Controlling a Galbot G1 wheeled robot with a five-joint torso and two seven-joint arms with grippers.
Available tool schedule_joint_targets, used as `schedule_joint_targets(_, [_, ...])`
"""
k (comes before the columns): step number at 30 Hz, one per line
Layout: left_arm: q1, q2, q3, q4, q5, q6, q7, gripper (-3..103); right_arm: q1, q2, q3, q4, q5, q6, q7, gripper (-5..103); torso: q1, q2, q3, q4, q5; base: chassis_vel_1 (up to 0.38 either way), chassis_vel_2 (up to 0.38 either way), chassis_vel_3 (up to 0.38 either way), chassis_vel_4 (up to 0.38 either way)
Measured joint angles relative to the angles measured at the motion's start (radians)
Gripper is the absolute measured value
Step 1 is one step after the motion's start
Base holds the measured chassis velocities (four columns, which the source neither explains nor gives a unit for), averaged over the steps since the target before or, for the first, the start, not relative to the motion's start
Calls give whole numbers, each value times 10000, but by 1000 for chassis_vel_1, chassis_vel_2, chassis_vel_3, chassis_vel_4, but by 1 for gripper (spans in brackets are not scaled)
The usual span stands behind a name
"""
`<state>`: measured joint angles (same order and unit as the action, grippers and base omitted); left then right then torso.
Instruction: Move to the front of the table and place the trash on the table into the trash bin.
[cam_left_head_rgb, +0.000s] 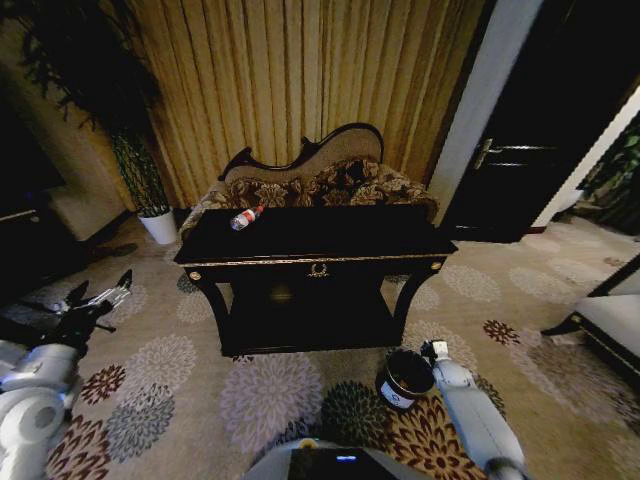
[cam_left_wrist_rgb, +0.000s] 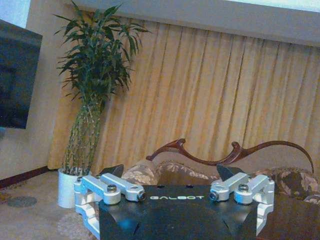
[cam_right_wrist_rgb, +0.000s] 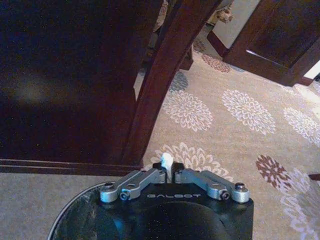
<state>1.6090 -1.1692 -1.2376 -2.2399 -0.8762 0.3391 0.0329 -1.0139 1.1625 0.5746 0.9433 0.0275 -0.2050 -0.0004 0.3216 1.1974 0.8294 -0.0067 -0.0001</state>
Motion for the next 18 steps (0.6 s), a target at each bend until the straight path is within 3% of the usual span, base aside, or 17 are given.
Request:
schedule_joint_targets(3, [12, 2, -22, -16, -21, -10, -2, 100, -35, 26, 53, 14, -83, -39, 0, 7, 0, 0, 0, 0, -1, 0, 0, 0, 0])
schedule_joint_targets(7, [72, 45, -160, -22, -206, -50, -2, 100, -260, 31, 83, 225, -159, -107, 1, 28, 0, 0, 0, 2, 0, 0, 0, 0, 0])
schedule_joint_targets(9, [74, 51, -166, -16, -224, -68, 4, 100, -307, 31, 85, 277, -165, -109, 1, 28, 0, 0, 0, 1, 1, 0, 0, 0, 0])
schedule_joint_targets(10, [76, 55, -171, -10, -262, -86, 16, 100, -366, 31, 92, 346, -170, -110, 1, 40, 0, 0, 0, 1, 0, 0, 0, 0, 0])
schedule_joint_targets(12, [76, 55, -171, -10, -295, -98, 21, 100, -395, 32, 99, 389, -172, -111, 2, 40, 0, 0, 0, 0, 0, 0, 0, 0, 0])
schedule_joint_targets(17, [90, 8, -92, -29, -330, -124, 32, 100, -466, 61, 116, 609, -173, -110, 3, 61, 0, 0, -1, 2, 0, 0, 0, 0, 0])
schedule_joint_targets(18, [90, 8, -92, -29, -330, -124, 32, 100, -466, 61, 116, 609, -173, -110, 3, 61, 0, 0, -1, 2, 0, 0, 0, 0, 0])
